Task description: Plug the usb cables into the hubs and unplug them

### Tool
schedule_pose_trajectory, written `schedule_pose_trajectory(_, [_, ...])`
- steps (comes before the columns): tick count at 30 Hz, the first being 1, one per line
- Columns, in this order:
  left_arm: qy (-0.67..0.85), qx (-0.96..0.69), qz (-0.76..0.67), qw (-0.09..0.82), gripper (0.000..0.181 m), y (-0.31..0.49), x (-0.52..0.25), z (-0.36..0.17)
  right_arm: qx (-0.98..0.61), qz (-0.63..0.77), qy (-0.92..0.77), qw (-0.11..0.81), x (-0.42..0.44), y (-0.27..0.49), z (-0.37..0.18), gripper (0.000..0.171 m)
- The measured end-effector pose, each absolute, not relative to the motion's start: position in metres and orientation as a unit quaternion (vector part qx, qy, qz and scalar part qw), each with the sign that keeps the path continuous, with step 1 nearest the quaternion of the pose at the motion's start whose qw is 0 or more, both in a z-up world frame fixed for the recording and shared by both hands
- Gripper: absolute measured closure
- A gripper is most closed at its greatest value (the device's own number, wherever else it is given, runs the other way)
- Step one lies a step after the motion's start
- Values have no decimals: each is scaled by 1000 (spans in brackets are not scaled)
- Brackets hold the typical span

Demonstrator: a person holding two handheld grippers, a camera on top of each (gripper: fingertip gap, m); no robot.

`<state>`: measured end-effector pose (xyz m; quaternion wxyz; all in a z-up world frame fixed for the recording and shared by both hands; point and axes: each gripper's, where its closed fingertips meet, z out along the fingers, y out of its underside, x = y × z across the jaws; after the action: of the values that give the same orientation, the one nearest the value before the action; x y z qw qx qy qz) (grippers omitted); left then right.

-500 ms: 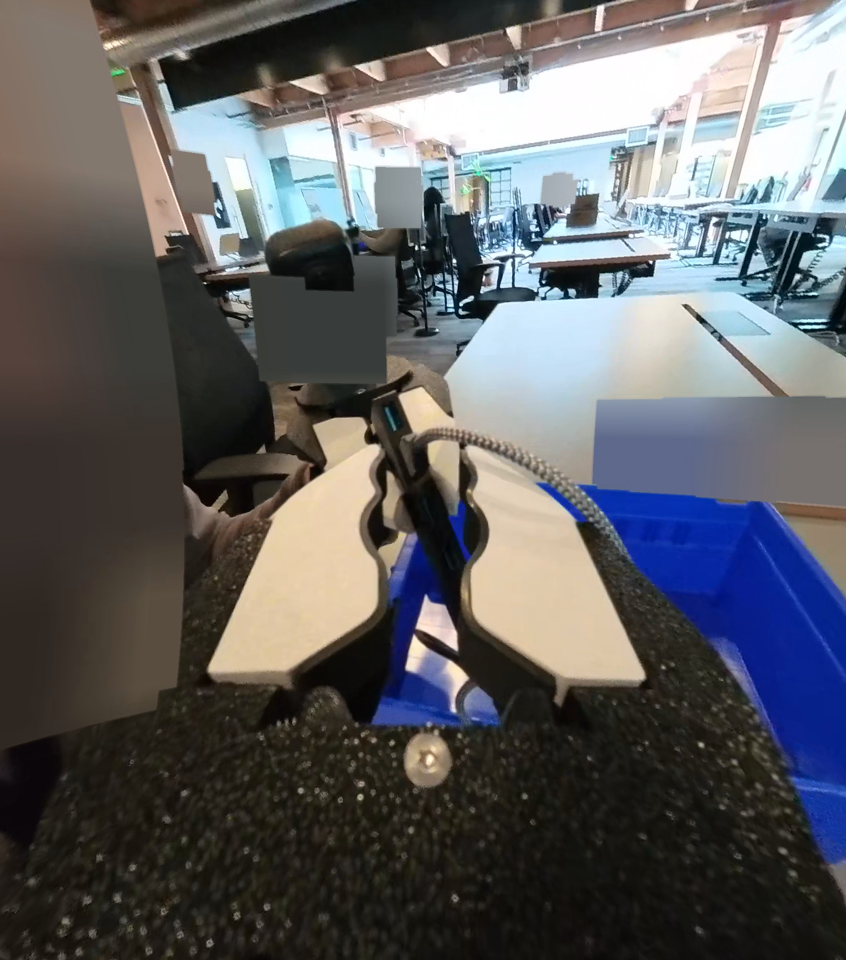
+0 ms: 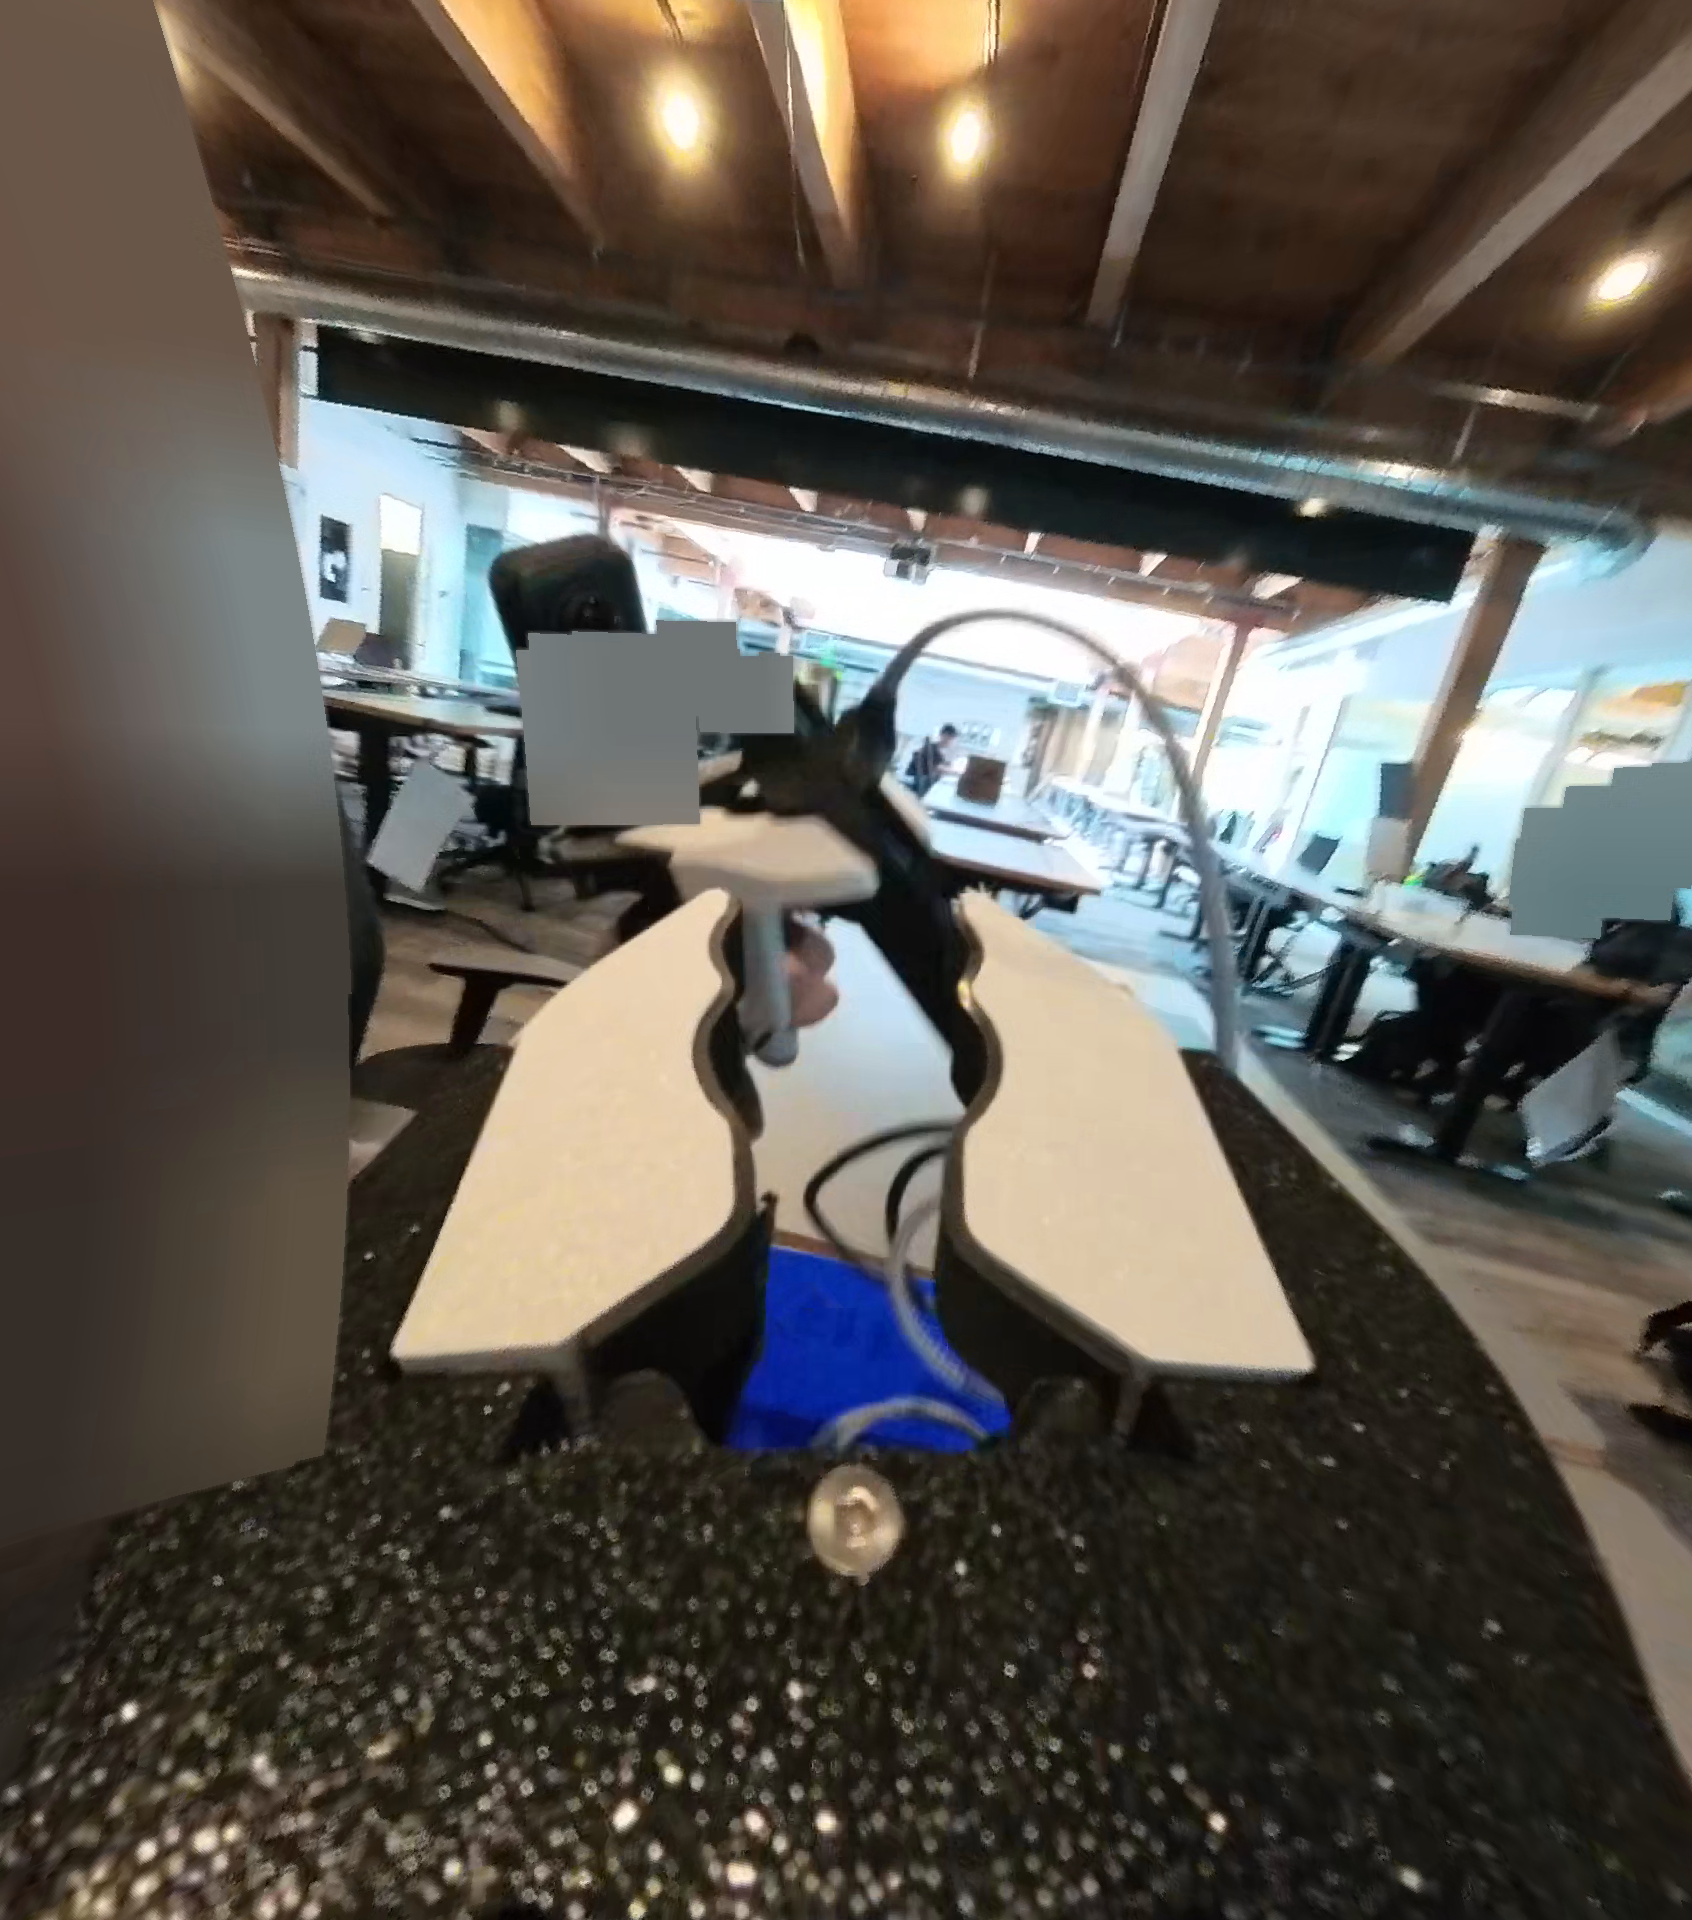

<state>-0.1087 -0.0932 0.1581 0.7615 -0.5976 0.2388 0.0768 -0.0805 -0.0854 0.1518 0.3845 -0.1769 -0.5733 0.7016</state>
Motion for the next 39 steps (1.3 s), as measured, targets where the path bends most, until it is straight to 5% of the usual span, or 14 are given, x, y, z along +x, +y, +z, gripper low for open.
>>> schedule_pose_trajectory(1, [249,-582,89,769,170,-91,-102,183,-172,694,-572,403,-68,-81,163,134])
schedule_pose_trajectory(5, [294,-525,83,794,170,-78,-57,269,-172,653,-547,494,-8,-61,192,135])
schedule_pose_trajectory(9, [327,-534,46,779,170,-41,-15,284,-209,619,-508,561,51,-38,192,137])
schedule_pose_trajectory(13, [332,-575,-18,748,170,-4,10,214,-287,593,-484,576,84,-11,156,139])
schedule_pose_trajectory(22, [316,-672,-170,648,170,36,53,17,-414,653,-455,441,73,32,28,143])
schedule_pose_trajectory(29, [294,-680,-269,616,170,34,53,-25,-416,739,-419,325,55,41,-3,133])
schedule_pose_trajectory(39, [245,-683,-329,605,170,32,29,-39,-439,710,-425,351,57,50,-13,131])
